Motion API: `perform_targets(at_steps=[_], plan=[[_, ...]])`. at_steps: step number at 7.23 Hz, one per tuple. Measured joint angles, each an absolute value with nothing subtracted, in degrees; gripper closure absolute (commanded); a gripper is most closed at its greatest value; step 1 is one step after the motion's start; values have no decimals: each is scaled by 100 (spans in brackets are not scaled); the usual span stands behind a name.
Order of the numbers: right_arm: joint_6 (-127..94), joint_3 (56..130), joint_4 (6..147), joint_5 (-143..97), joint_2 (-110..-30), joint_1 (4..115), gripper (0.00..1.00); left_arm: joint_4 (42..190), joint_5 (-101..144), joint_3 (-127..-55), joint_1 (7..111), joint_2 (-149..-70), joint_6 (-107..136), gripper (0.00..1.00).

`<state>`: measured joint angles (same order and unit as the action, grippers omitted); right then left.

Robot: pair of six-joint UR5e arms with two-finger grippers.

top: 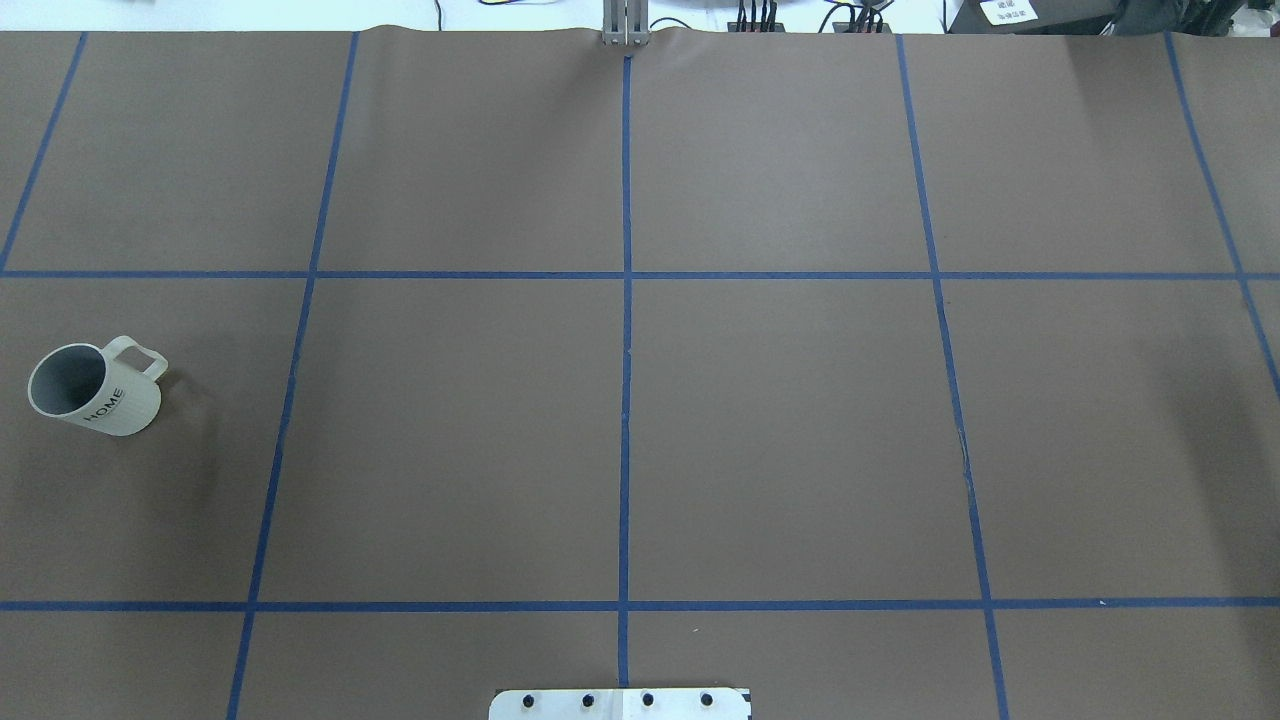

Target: Left arm hands cup to right arm to dump lemon

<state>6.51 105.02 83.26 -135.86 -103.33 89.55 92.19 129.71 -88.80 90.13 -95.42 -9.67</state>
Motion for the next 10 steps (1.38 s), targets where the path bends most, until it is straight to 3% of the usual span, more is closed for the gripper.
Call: perform_targets(at_steps=[5,10], plan=[[272,10472,8542,-13571,-10229,9016,0,9289,13025,-8911,9013,-9409,-400,0],[-214,10138,8838,-13578,-9384,9018,0,9256,13033,-8922,9016,-9348,-395,0]])
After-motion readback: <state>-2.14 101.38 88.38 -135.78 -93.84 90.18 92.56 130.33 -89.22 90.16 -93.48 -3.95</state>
